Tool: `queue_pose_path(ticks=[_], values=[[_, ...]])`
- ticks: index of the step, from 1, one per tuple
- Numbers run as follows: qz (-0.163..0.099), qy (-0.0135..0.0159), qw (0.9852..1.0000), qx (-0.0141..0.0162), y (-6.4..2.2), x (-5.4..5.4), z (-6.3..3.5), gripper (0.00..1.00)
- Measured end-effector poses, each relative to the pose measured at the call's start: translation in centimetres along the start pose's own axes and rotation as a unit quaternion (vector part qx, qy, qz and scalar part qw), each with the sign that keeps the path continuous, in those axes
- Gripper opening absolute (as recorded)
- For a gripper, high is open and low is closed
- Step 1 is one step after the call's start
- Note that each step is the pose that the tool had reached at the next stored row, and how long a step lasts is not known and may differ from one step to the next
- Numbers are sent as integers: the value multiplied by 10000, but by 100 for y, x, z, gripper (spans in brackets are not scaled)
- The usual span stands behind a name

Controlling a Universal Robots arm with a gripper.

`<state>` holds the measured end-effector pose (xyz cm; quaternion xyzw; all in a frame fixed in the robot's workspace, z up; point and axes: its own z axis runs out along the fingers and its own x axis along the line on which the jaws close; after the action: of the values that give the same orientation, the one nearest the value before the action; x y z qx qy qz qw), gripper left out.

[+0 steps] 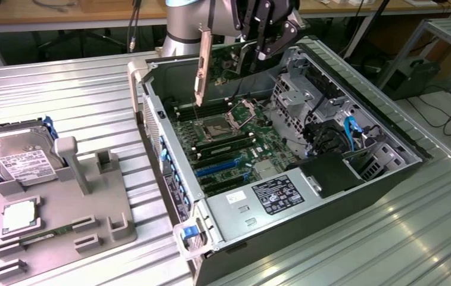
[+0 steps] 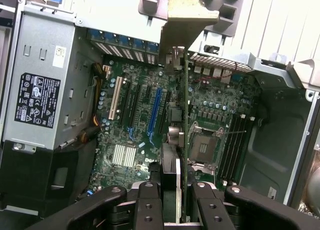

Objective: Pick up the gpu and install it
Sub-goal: 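Insert the gpu into the slot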

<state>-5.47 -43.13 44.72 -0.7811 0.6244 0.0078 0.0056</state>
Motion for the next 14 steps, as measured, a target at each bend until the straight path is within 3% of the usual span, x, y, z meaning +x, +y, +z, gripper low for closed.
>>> queue_pose_path(ticks=[14], values=[[72,0,10000,1,0,1,22,28]])
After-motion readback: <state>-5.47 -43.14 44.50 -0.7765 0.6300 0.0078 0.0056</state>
